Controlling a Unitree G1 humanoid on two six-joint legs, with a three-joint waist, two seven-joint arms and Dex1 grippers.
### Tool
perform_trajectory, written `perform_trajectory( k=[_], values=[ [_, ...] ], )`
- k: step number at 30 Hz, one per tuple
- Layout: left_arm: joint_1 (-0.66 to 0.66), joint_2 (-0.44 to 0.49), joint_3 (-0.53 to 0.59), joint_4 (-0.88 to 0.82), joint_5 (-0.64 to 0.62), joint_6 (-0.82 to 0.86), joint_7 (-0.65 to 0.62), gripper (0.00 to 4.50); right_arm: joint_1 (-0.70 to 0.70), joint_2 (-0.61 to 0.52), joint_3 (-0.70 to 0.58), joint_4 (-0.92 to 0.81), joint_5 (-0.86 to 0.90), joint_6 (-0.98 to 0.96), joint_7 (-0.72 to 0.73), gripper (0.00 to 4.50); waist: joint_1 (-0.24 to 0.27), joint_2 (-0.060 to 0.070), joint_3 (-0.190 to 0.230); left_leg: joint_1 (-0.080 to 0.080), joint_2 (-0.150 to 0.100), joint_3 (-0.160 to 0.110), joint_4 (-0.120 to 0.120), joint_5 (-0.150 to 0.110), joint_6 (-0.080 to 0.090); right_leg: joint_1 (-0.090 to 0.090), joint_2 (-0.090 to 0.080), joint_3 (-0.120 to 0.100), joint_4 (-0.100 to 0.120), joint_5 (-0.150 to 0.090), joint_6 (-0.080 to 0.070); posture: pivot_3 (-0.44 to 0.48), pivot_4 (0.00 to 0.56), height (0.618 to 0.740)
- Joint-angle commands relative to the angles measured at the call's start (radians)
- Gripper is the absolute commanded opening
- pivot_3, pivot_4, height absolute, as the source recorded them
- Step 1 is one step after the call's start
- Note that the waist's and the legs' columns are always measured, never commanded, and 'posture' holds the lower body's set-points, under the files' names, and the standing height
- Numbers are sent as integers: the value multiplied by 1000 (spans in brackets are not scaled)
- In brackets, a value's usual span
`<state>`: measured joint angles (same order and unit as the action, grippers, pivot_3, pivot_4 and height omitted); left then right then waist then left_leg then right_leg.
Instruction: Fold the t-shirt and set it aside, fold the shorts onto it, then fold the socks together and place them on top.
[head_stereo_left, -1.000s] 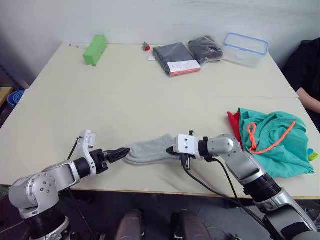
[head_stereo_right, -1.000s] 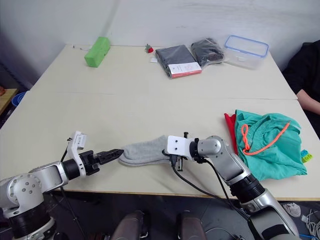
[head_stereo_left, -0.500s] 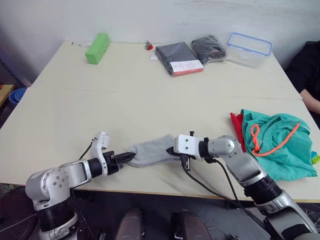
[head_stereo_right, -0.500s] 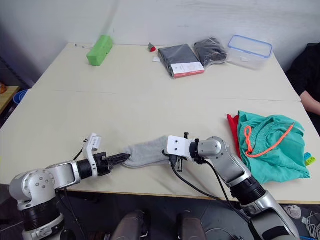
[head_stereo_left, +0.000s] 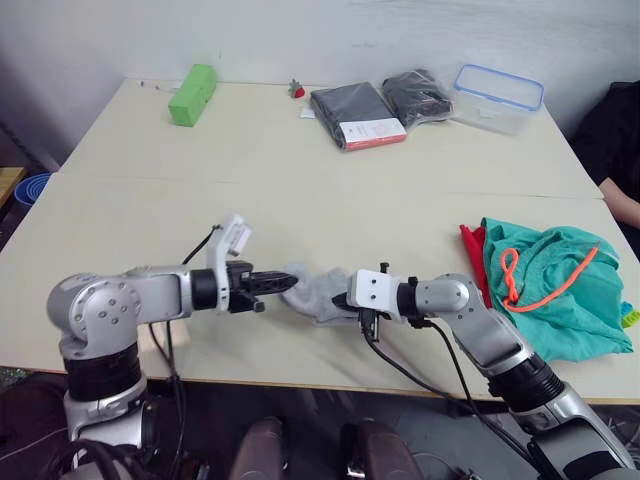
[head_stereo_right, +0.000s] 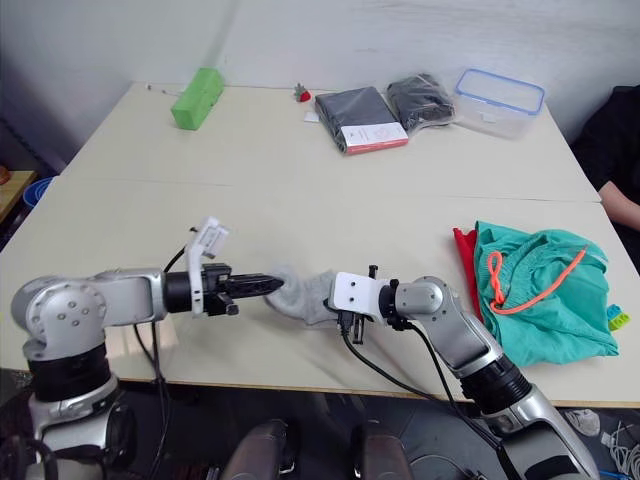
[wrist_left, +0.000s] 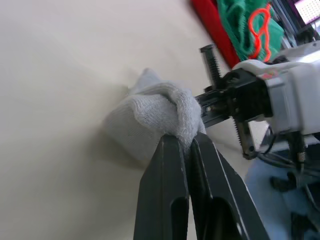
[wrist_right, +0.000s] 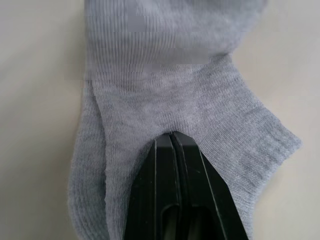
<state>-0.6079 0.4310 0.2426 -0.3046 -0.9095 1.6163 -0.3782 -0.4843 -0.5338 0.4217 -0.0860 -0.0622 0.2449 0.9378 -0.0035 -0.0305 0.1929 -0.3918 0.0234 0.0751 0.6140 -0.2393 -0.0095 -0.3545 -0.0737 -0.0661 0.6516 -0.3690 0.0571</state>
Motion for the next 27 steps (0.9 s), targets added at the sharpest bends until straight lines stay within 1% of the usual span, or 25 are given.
perform_trajectory(
  k=[1, 3, 7, 10, 12, 14, 16, 18, 20, 24, 27],
  values=[
    [-67, -32, -105, 63, 44, -36, -5, 6, 14, 3, 8, 11, -26, 16, -10, 0, -2, 0, 0, 0, 0, 0, 0, 0, 0, 0, 0, 0, 0, 0, 0, 0, 150, 740],
    [-103, -50, -186, 120, 92, -82, -9, 6, 14, 2, 9, 10, -29, 17, -13, 0, -1, 0, 0, 0, 1, 0, 0, 1, -1, -1, 1, 0, 0, 0, 0, 0, 150, 740],
    [-124, -49, -268, 194, 156, -153, -29, 6, 28, -9, 3, -5, -29, 20, -17, 0, -1, 0, 0, 0, 1, 1, -1, 1, -1, -1, 2, 1, 0, 0, 0, 0, 150, 740],
    [-121, -36, -274, 204, 166, -181, -56, 759, 39, -17, 0, -17, -28, 26, -21, 0, -1, 0, 0, -1, 2, 1, -1, 1, -2, -2, 2, 1, 0, 0, 0, 0, 150, 740],
    [-106, -23, -254, 181, 148, -197, -92, 1387, 49, -24, -3, -23, -28, 28, -23, 0, 0, 0, 0, -1, 2, 1, -1, 1, -2, -2, 2, 1, 0, 0, 0, 0, 150, 740],
    [-76, -4, -243, 141, 133, -253, -149, 2035, 53, -28, -3, -26, -28, 29, -25, 0, 0, 0, 0, -1, 2, 1, -1, 1, -2, -2, 2, 1, -1, 0, 0, 0, 150, 740],
    [-20, 5, -229, 96, 137, -383, -229, 2688, 53, -28, -2, -24, -28, 28, -26, 0, -1, 0, 0, -2, 2, 1, -1, 1, -2, -2, 2, 1, -1, 0, 0, 0, 150, 740],
    [47, 15, -224, 64, 137, -476, -300, 3278, 50, -26, 2, -17, -32, 25, -28, 0, -1, 0, 0, -2, 2, 1, -2, 1, -2, -2, 2, 1, -2, 0, 0, 0, 150, 740],
    [100, 37, -252, 48, 166, -557, -357, 3278, 46, -25, 7, -10, -38, 18, -27, 0, 0, 0, 0, -2, 2, 1, -2, 1, -2, -2, 2, 0, -3, 0, 0, 0, 150, 740],
    [144, 56, -245, 69, 169, -632, -420, 3278, 38, -22, 9, -6, -41, 17, -22, 0, -1, 0, 0, -2, 2, 1, -2, 1, -2, -1, 2, 0, -4, 0, 0, 0, 150, 740],
    [163, 113, -255, 70, 202, -711, -493, 3278, 36, -26, 7, -4, -43, 14, -16, 0, 0, 0, 0, -2, 3, 1, -2, 1, -1, -1, 2, 0, -4, 0, 0, 0, 150, 740]
  ],
)
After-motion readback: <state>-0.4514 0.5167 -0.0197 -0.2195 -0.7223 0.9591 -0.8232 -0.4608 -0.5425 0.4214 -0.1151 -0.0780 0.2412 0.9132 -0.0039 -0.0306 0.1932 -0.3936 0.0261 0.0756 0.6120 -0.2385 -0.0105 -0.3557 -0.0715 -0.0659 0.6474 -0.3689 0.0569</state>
